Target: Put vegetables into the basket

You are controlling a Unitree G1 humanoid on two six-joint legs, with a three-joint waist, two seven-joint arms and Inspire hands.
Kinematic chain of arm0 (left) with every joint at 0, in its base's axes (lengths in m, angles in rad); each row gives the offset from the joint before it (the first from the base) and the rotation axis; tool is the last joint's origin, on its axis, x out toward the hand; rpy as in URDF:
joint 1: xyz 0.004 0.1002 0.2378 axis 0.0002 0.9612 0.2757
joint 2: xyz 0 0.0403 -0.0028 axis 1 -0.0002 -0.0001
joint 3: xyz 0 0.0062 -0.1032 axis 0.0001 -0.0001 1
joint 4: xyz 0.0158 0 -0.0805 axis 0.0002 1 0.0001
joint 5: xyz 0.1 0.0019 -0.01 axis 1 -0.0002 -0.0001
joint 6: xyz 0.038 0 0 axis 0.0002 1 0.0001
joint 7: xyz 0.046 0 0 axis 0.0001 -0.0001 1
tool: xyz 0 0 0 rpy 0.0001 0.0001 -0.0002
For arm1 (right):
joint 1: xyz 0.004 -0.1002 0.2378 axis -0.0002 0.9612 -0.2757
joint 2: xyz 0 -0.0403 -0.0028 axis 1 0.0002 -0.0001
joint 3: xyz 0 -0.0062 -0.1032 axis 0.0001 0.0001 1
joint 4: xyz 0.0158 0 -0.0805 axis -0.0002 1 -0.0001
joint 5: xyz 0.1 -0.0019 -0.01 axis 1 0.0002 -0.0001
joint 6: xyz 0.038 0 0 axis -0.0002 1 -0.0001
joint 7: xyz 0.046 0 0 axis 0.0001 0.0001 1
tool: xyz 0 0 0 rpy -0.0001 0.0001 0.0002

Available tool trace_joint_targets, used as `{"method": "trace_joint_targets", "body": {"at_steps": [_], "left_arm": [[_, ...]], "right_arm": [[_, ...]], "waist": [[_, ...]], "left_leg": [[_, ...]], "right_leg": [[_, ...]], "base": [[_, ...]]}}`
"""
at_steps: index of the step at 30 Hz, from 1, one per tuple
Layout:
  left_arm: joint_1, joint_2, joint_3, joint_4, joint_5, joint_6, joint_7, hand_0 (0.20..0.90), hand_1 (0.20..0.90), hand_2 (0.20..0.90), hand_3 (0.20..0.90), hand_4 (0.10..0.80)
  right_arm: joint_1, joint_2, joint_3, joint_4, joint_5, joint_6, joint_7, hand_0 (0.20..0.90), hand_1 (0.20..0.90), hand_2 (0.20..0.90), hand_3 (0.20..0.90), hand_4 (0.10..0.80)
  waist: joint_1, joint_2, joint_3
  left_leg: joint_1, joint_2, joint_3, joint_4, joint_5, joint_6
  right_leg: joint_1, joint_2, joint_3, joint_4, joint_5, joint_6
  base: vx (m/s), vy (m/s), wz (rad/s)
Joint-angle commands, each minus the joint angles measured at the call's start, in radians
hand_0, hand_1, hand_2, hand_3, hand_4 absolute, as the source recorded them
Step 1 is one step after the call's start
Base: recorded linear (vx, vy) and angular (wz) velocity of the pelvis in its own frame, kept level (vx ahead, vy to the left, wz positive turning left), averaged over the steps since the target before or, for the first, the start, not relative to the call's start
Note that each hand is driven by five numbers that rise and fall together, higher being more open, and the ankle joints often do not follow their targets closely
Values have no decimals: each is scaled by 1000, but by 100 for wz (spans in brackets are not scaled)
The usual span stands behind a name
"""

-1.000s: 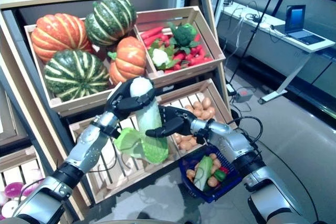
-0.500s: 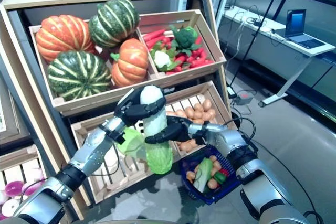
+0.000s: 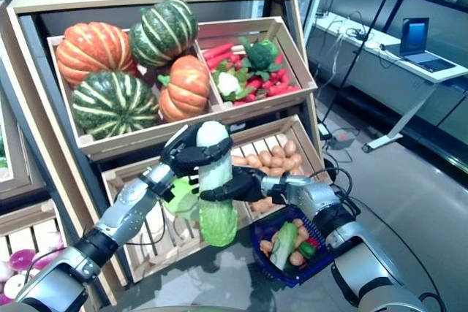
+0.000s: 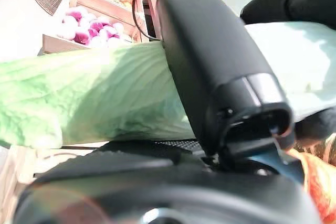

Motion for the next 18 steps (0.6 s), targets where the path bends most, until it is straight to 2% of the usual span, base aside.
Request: {"method": "trace_joint_targets", "body": {"at_steps": [1, 15, 16, 17, 18], "left_arm": [[-222, -105, -2, -236, -77, -147, -51, 300, 300, 300, 300, 400], [-203, -83, 15, -248, -54, -126, -43, 300, 300, 300, 300, 400], [-200, -79, 15, -248, -58, -118, -34, 434, 434, 434, 434, 489], [-193, -74, 20, -250, -62, -102, -26, 782, 782, 782, 782, 722], [-188, -73, 24, -251, -59, -94, -28, 900, 900, 900, 900, 800]], "right_arm": [[-120, 72, 46, 97, 33, -6, 7, 300, 300, 300, 300, 400], [-80, 56, 34, 91, 20, -7, -6, 300, 300, 300, 300, 400], [-74, 53, 32, 91, 19, -9, -6, 300, 300, 300, 300, 400], [-64, 49, 28, 88, 19, -10, -12, 300, 300, 300, 300, 400], [-59, 47, 25, 85, 18, -10, -15, 300, 300, 300, 300, 400]], "waist": [[30, 0, -47], [28, 1, -48], [28, 2, -48], [27, 2, -48], [27, 2, -47]], "left_leg": [[-26, -14, -51, 1, -44, 14], [-21, -15, -50, 1, -46, 14], [-22, -15, -50, 1, -45, 14], [-22, -15, -50, 1, -45, 15], [-22, -15, -50, 1, -45, 15]], "right_leg": [[18, -17, 4, 2, -11, -33], [20, -17, 7, 2, -11, -32], [20, -17, 7, 2, -11, -32], [19, -17, 8, 2, -10, -31], [19, -17, 8, 2, -10, -31]], "base": [[0, 0, 0], [0, 0, 0], [0, 0, 0], [0, 0, 0], [0, 0, 0]]}}
